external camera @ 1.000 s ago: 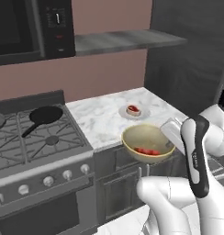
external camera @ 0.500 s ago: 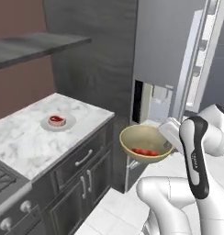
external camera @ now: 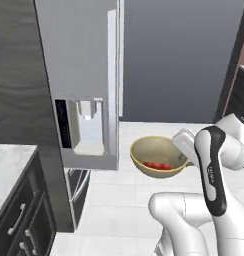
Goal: Place one of the steaks on the plate and the other in the bowl. Then place the bowl in the fridge.
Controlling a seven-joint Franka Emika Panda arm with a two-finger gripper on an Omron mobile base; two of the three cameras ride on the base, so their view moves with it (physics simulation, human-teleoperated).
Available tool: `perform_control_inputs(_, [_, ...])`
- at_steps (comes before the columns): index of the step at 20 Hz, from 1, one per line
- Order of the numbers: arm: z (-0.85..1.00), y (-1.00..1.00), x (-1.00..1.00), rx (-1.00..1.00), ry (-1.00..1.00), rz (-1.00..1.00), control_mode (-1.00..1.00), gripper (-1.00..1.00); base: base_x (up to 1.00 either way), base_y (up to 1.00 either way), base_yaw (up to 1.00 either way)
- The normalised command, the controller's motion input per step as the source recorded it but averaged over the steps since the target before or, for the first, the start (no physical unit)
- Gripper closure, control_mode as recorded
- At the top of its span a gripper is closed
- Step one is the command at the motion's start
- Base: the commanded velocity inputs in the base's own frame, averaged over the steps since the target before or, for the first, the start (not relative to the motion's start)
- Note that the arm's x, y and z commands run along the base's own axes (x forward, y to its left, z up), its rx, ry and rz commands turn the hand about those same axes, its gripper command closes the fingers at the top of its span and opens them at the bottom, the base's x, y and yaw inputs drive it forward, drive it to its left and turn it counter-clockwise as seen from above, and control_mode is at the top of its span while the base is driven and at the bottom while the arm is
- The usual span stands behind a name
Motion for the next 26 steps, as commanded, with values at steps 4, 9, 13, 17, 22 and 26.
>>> perform_control_inputs(4, [0.00, 0.00, 0.00, 0.00, 0.00, 0.00, 1.00, 1.00, 0.00, -0.54, -0.73])
perform_control_inputs(9, [0.00, 0.00, 0.00, 0.00, 0.00, 0.00, 1.00, 1.00, 0.31, -0.54, -0.41])
perform_control_inputs(13, [0.00, 0.00, 0.00, 0.00, 0.00, 0.00, 1.00, 1.00, 0.80, -0.36, 0.04])
perform_control_inputs(17, [0.00, 0.00, 0.00, 0.00, 0.00, 0.00, 1.00, 1.00, 0.98, -0.14, 0.12])
perform_control_inputs(22, [0.00, 0.00, 0.00, 0.00, 0.00, 0.00, 1.00, 1.00, 1.00, -0.17, 0.19])
perform_control_inputs(26, [0.00, 0.00, 0.00, 0.00, 0.00, 0.00, 1.00, 1.00, 0.92, -0.28, 0.33])
